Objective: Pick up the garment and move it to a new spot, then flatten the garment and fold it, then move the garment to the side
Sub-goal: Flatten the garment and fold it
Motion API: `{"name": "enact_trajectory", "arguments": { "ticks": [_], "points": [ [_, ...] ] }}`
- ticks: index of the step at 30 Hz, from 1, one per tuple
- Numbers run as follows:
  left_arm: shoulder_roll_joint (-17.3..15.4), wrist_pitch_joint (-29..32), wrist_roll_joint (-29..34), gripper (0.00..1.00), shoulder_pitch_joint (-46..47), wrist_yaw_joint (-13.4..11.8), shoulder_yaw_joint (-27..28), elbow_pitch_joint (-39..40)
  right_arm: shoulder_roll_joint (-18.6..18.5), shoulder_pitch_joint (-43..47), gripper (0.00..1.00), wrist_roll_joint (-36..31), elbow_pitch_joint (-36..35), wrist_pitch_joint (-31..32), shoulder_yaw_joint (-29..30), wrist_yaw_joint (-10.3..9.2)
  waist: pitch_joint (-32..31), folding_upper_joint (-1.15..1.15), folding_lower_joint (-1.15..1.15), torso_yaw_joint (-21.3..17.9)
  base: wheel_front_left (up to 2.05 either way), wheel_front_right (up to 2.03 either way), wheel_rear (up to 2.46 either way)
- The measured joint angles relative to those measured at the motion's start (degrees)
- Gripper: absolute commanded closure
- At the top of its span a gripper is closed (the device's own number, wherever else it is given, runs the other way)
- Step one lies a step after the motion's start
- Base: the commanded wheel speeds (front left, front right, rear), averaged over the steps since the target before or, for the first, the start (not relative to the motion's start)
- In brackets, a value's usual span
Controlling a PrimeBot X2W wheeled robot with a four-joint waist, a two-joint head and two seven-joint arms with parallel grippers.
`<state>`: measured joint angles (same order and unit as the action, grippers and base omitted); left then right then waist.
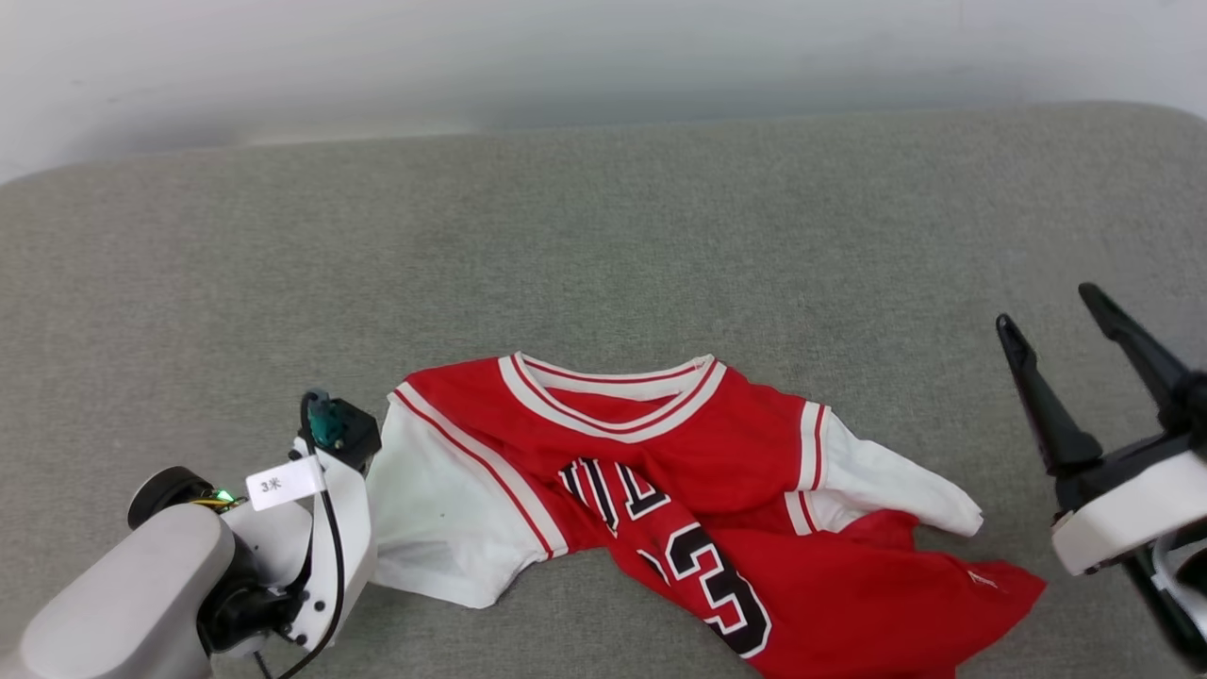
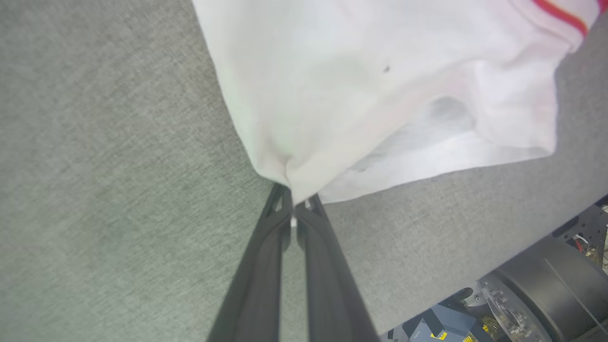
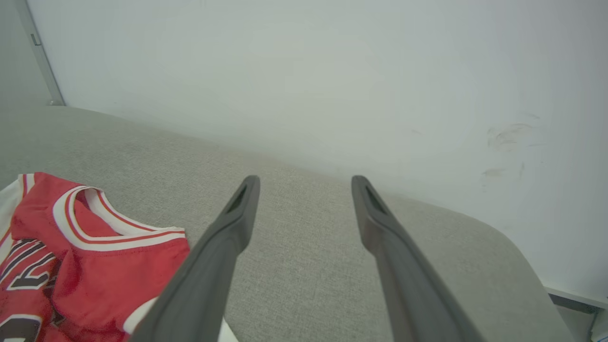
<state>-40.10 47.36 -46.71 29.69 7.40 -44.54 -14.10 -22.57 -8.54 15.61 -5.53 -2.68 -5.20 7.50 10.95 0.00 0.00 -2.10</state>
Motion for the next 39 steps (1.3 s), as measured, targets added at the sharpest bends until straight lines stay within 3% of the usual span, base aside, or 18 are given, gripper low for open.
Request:
{"name": "enact_trajectory", "arguments": {
  "ticks": [5,11,16,23,30,36,37,39],
  "points": [
    [-2.00,-2.86,-0.03,1.00,0.49,0.00,-0.48,1.62,-10.35,-3.36,0.00,3.50,-3.11,12.54,-4.85,0.01,-1.94,0.00,0.00,1.17,0.00,0.00,0.00],
    [-2.88,-5.27,0.16,1.00,1.12,0.00,-0.10,3.30,-24.42,-9.52,0.00,15.26,-7.34,34.05,-15.77,0.01,-2.78,0.00,0.00,2.52,0.00,0.00,0.00],
    [-2.66,-6.28,0.90,1.00,2.33,0.00,-0.24,4.46,-30.95,-16.01,0.00,25.48,-6.54,48.19,-23.48,0.01,-1.58,0.00,0.00,3.40,0.00,0.00,0.00],
    [-1.45,-7.77,2.14,1.00,5.13,0.00,-0.66,5.41,-31.55,-23.00,0.00,30.12,0.07,55.66,-31.55,0.01,1.80,0.00,0.00,5.11,0.00,0.00,0.00],
    [-0.66,-9.38,2.86,1.00,7.32,0.00,-1.57,5.71,-27.84,-25.72,0.00,31.30,8.40,54.08,-39.12,0.00,5.53,0.00,0.00,6.88,0.00,0.00,0.00],
    [-0.31,-10.82,3.01,1.00,8.23,0.00,-2.45,5.38,-27.18,-26.50,0.00,32.54,13.55,49.49,-44.68,0.00,7.09,0.00,0.00,7.98,0.00,0.00,0.00],
    [-0.31,-11.05,3.00,1.00,8.24,0.00,-2.57,5.27,-27.19,-26.77,0.16,32.84,14.14,48.71,-45.39,-0.01,7.17,0.00,0.00,8.01,0.00,0.00,0.00],
    [-0.37,-11.43,2.98,1.00,8.24,0.00,-2.78,4.88,-27.09,-27.43,1.00,33.37,15.27,46.14,-46.25,0.00,7.11,0.00,0.00,7.85,0.00,0.00,0.00]
  ]
}}
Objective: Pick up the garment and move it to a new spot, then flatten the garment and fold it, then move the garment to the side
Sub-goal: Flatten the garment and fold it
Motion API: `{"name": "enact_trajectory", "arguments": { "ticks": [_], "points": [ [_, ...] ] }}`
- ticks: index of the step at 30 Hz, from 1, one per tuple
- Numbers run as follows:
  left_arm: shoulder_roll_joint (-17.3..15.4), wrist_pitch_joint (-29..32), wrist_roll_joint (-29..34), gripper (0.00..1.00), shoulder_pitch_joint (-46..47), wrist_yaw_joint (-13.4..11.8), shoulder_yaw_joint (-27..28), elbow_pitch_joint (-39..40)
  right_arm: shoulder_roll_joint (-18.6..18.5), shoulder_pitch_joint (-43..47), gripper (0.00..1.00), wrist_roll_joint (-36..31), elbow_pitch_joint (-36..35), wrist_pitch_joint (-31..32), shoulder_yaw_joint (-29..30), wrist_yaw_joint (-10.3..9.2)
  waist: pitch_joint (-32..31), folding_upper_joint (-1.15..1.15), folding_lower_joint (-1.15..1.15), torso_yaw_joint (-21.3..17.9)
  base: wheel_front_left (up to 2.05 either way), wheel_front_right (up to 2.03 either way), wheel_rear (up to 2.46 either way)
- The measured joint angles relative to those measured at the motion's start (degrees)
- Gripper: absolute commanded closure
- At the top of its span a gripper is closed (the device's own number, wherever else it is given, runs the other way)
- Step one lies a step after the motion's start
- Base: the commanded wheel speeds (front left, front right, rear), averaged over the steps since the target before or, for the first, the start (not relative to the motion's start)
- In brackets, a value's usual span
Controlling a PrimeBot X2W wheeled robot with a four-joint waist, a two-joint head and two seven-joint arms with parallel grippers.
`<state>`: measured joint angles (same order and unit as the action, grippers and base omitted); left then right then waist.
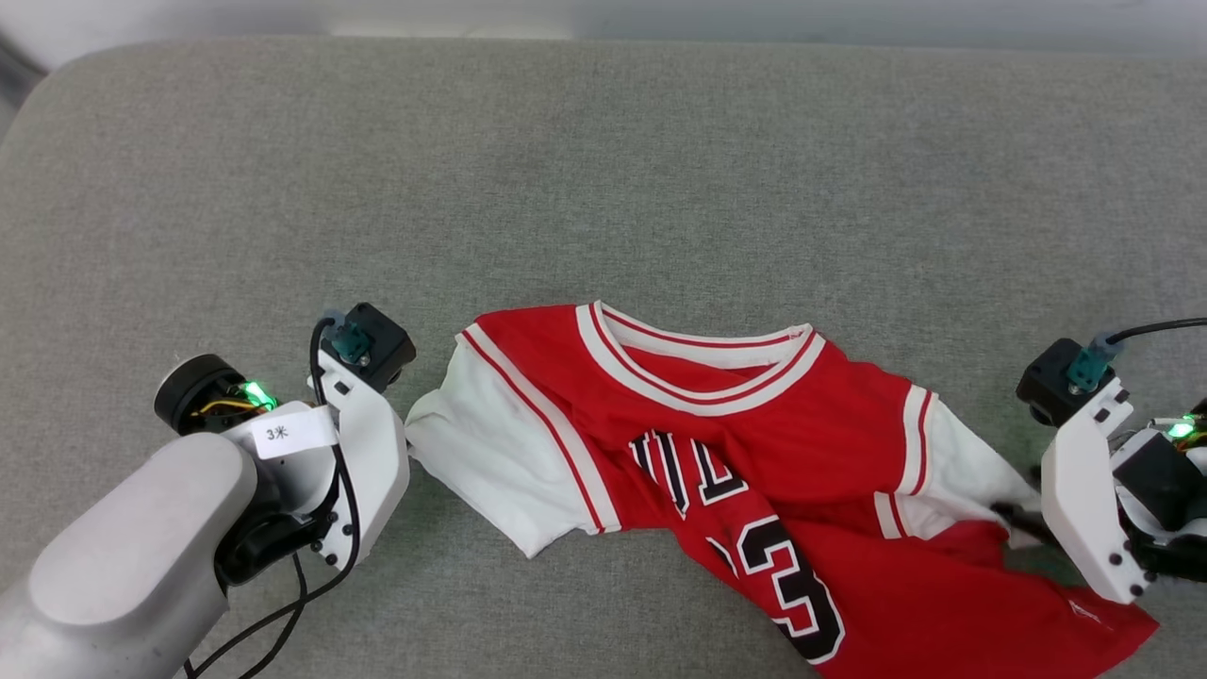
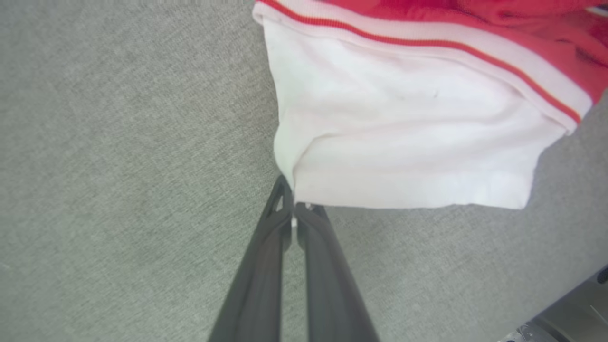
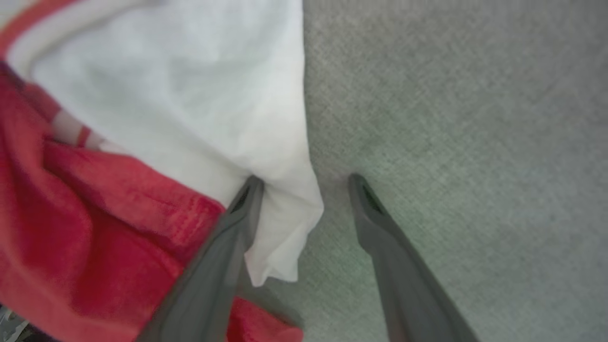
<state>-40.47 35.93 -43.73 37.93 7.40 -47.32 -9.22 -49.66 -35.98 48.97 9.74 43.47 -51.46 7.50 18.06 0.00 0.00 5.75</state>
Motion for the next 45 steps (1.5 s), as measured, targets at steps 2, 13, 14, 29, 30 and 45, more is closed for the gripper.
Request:
{"name": "enact_trajectory", "arguments": {
  "ticks": [2,13,14,29,30,45],
  "points": [
    [0.00,-0.44,-0.29,1.00,0.01,0.00,-0.21,-0.42,0.52,-0.66,1.00,0.32,1.23,-3.03,-0.71,0.02,-0.36,0.00,0.00,-0.20,0.00,0.00,0.00],
    [-1.23,-5.67,0.93,1.00,0.01,-0.10,0.12,0.92,-1.25,-4.07,1.00,3.22,1.80,-18.95,-0.93,0.01,-6.87,0.00,0.00,-1.51,0.00,0.00,0.00],
    [-1.56,-6.10,1.14,1.00,0.02,-0.36,0.46,1.45,-1.62,-4.19,1.00,3.46,1.40,-20.16,-0.75,0.01,-7.64,0.00,0.00,-1.62,0.00,0.00,0.00],
    [-2.69,-12.11,3.46,1.00,11.17,-2.94,8.06,7.40,-3.34,-14.01,1.00,-4.04,0.18,-27.94,14.18,0.01,-10.03,0.00,-0.01,-2.69,0.00,0.00,0.00],
    [-2.24,-12.46,3.82,1.00,12.98,-2.93,8.55,7.09,-2.69,-15.34,1.00,-4.95,0.23,-27.37,15.18,0.02,-9.50,0.00,0.00,-2.68,0.00,0.00,0.00],
    [4.60,-20.22,9.93,1.00,44.12,-1.01,13.29,-6.68,8.84,-44.79,1.00,-17.36,9.39,-21.51,22.45,0.02,2.70,0.00,0.00,-2.85,0.00,0.00,0.00]
  ]
}}
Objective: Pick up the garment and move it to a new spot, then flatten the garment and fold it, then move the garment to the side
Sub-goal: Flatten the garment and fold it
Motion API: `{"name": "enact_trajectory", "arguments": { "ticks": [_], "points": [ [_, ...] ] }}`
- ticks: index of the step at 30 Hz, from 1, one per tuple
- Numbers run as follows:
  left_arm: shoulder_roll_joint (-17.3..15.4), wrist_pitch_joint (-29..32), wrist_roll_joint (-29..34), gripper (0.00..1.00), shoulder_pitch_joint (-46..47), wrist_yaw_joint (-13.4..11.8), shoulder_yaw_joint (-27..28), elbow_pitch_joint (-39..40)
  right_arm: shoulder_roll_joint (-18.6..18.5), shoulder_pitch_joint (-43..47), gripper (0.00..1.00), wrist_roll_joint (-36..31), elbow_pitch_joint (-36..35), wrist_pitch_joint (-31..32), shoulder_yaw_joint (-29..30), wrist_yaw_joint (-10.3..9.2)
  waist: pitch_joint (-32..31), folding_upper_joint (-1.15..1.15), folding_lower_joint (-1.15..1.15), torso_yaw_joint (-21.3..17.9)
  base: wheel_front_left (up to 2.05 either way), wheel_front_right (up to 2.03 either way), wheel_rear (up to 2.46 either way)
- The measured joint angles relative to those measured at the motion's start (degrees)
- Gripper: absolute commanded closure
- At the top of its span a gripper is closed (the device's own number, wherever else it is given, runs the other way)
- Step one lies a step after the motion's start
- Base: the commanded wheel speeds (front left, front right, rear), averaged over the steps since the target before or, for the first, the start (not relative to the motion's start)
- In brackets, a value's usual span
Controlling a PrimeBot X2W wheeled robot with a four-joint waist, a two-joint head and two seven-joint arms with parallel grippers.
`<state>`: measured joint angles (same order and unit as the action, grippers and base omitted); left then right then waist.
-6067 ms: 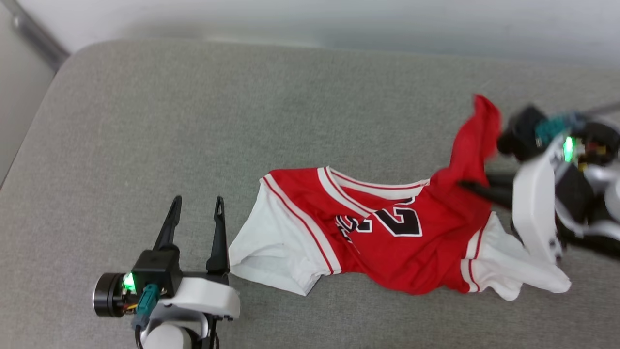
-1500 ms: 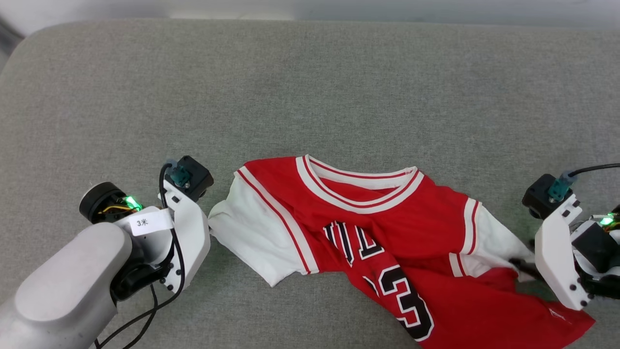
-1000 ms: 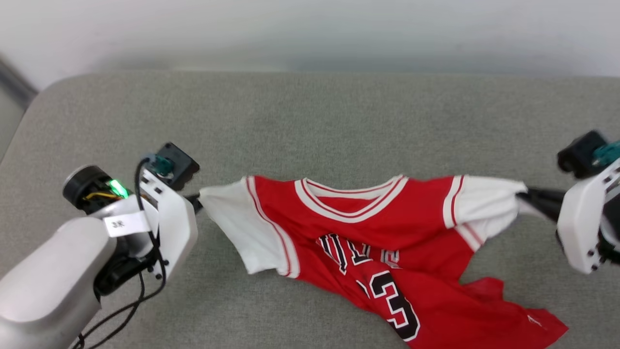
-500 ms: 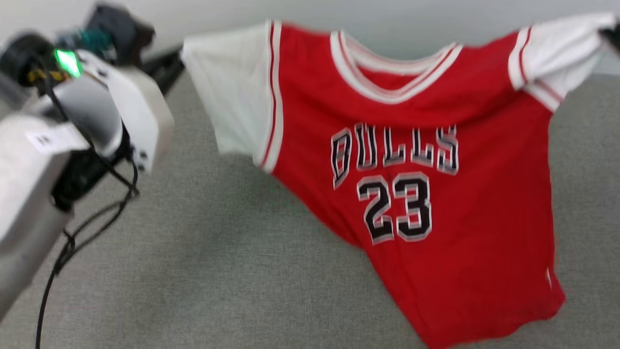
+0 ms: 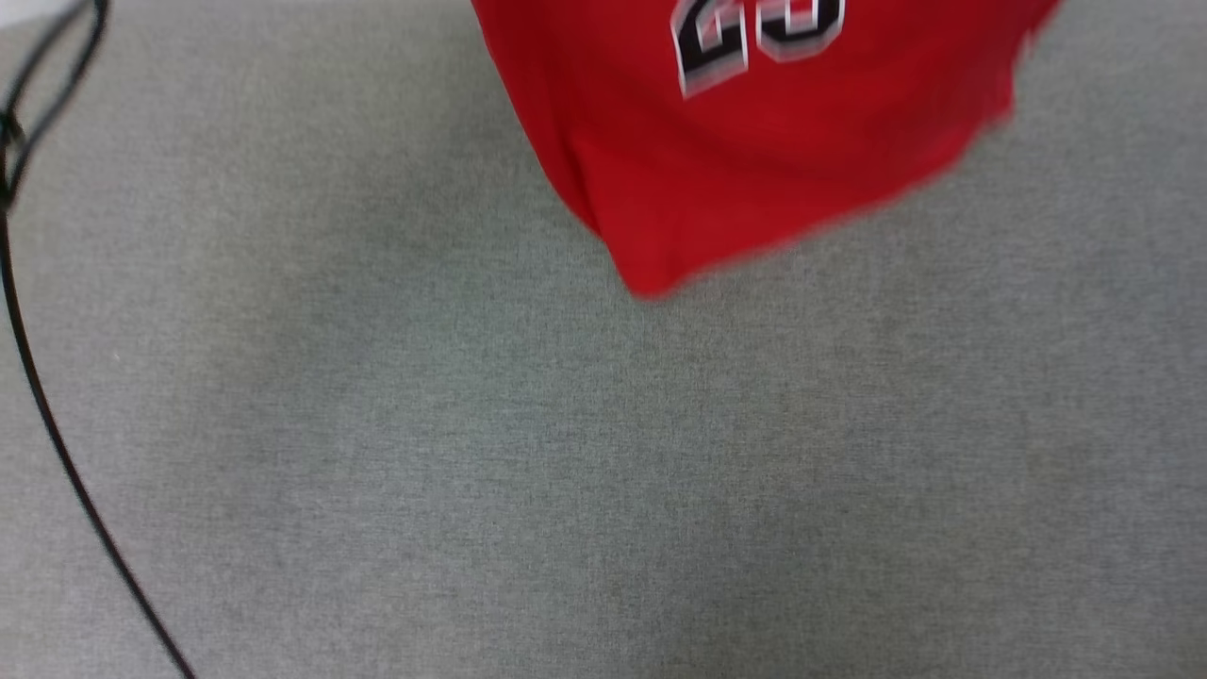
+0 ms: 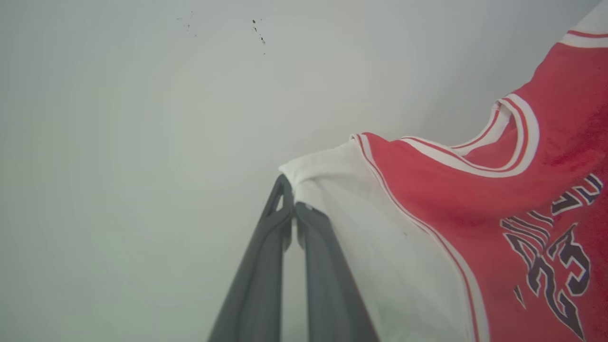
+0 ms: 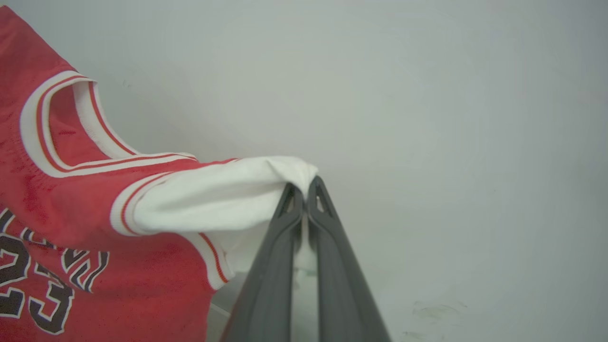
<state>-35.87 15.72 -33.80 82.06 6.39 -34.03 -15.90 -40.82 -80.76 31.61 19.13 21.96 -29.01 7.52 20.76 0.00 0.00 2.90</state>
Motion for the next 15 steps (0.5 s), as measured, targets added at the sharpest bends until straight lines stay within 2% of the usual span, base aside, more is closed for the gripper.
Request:
{"name": "enact_trajectory", "arguments": {
  "ticks": [4,8,15],
  "points": [
    [2.15,-2.75,-0.16,1.00,7.58,0.24,1.37,-4.98,3.34,-7.99,1.00,-2.91,5.01,-1.26,2.13,-0.01,3.05,0.00,0.00,0.28,0.00,0.00,0.00],
    [2.58,-4.38,0.33,1.00,14.55,0.65,1.37,-9.18,6.02,-14.67,1.00,-5.99,9.39,-2.92,1.80,-0.01,5.45,0.00,0.00,0.65,0.00,0.00,0.00],
    [3.49,-9.00,-0.31,1.00,18.60,0.93,-0.47,-15.62,8.70,-19.39,1.00,-7.08,16.14,-6.87,-0.35,-0.01,8.76,0.00,0.00,0.86,0.00,0.00,0.00]
  ]
}}
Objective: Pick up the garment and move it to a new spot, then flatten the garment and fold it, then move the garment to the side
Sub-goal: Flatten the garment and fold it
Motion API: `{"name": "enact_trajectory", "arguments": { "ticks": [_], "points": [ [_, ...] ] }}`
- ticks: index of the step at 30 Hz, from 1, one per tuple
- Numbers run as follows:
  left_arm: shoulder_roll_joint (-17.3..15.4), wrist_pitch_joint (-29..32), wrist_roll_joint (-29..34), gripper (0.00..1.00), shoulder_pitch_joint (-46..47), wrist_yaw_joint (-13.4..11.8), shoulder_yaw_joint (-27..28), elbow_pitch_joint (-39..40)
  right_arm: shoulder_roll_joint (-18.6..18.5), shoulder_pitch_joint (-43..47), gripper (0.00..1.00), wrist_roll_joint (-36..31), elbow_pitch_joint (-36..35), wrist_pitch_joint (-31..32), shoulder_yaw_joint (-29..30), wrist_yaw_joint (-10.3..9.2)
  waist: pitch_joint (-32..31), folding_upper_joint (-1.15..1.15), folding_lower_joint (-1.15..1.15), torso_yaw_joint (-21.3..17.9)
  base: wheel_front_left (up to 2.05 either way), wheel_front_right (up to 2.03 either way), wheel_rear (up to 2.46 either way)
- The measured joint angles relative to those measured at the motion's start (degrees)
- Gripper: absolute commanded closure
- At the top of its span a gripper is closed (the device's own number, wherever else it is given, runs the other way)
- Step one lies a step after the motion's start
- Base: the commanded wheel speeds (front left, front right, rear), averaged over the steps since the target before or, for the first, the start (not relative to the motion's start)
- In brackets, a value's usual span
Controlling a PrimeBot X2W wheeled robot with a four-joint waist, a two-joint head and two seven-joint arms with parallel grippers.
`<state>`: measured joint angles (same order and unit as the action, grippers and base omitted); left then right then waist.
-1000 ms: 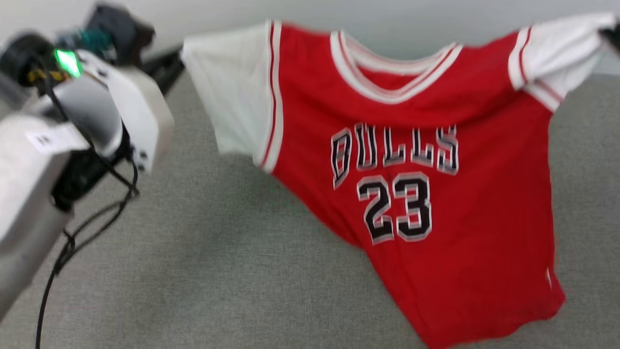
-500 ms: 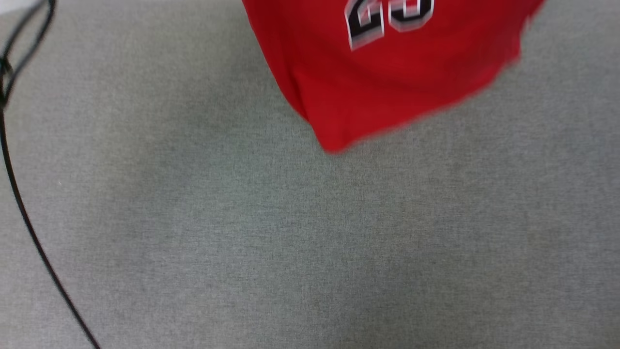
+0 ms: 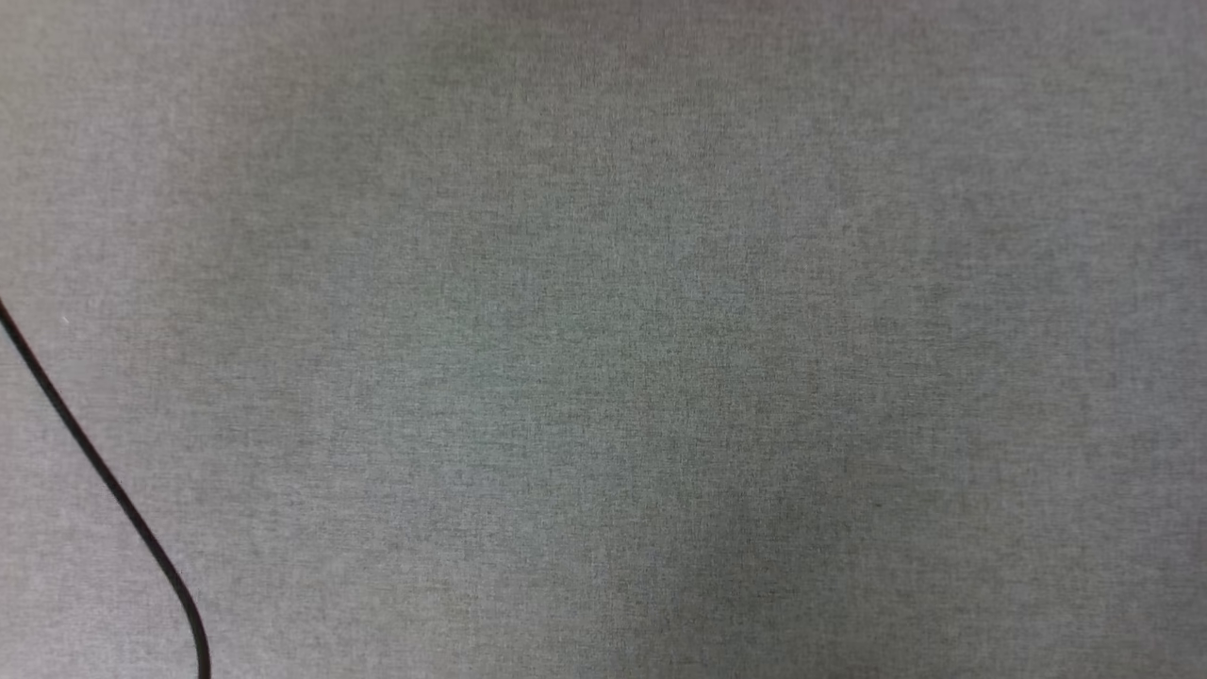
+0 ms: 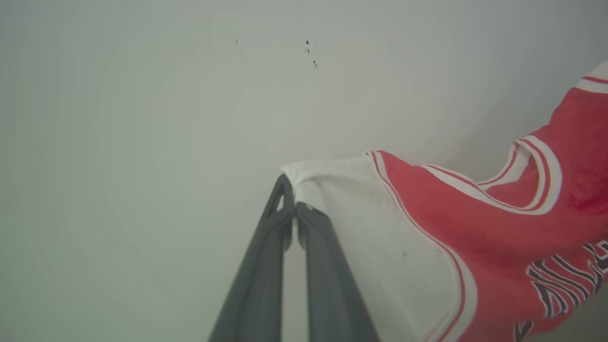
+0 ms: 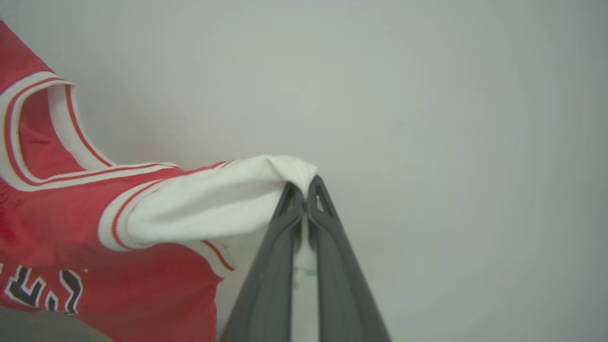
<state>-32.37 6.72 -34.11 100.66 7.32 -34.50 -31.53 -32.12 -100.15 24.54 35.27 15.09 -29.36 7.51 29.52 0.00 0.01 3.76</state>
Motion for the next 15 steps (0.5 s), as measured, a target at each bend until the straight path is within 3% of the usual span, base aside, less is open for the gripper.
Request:
{"name": "enact_trajectory", "arguments": {
  "ticks": [6,15],
  "points": [
    [-0.07,-4.42,-2.30,1.00,-3.14,0.07,-3.69,-3.96,1.00,1.93,1.00,1.31,4.00,-3.02,-5.09,0.00,2.15,0.00,0.00,-0.06,0.00,0.00,0.00],
    [-1.41,-12.41,-7.50,1.00,-17.05,0.07,-8.16,-5.12,1.44,13.04,1.00,7.10,6.78,-8.88,-13.35,0.01,0.44,0.00,0.00,-0.41,0.00,0.00,0.00]
  ]
}}
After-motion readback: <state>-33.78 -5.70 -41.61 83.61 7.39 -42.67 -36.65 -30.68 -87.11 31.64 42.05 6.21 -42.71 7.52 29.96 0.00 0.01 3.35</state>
